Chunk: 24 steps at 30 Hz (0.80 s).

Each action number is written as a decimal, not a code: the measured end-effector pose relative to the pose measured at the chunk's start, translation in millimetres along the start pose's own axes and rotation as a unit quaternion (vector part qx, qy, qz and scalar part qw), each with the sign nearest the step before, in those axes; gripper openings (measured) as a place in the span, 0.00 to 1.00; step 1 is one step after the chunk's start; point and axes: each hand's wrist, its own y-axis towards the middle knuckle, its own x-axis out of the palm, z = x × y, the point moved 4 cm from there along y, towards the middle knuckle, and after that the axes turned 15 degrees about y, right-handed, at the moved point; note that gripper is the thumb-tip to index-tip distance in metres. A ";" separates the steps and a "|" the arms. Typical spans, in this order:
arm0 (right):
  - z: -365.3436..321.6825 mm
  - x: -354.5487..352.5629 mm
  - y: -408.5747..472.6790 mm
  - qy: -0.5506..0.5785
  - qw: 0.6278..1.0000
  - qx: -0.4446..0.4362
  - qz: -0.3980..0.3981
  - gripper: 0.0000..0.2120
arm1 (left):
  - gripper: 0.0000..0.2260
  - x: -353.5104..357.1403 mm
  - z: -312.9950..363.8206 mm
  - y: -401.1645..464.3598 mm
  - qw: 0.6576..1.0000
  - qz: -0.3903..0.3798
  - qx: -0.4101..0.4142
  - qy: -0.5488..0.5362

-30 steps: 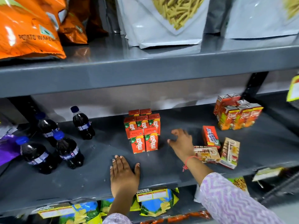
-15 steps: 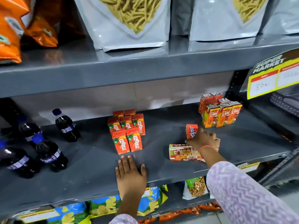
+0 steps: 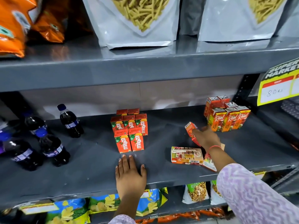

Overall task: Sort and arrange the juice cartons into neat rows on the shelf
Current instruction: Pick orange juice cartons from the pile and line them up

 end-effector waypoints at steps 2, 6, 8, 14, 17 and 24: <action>-3.0 2.4 2.7 0.065 0.998 0.025 -0.010 0.25 | 0.32 0.5 0.7 0.9 1.000 -0.004 0.001 -0.001; -19.2 16.1 -7.8 0.238 0.964 0.062 -0.096 0.18 | 0.35 -4.4 -1.4 -1.3 1.000 0.002 0.006 -0.017; -27.3 23.3 -17.3 0.279 0.947 0.073 -0.140 0.09 | 0.37 -5.7 -5.3 -1.0 1.000 0.003 0.017 -0.009; -33.5 45.8 -46.3 0.327 0.914 0.119 -0.208 0.11 | 0.29 -9.5 -40.7 4.8 1.000 0.014 0.002 -0.001; -32.4 51.6 -52.4 0.298 0.922 0.106 -0.222 0.11 | 0.27 -13.8 -58.0 9.9 0.999 0.019 -0.023 -0.009; -38.3 64.8 -51.6 0.206 0.953 0.064 -0.212 0.12 | 0.26 -17.2 -68.3 16.6 0.999 0.019 -0.039 -0.004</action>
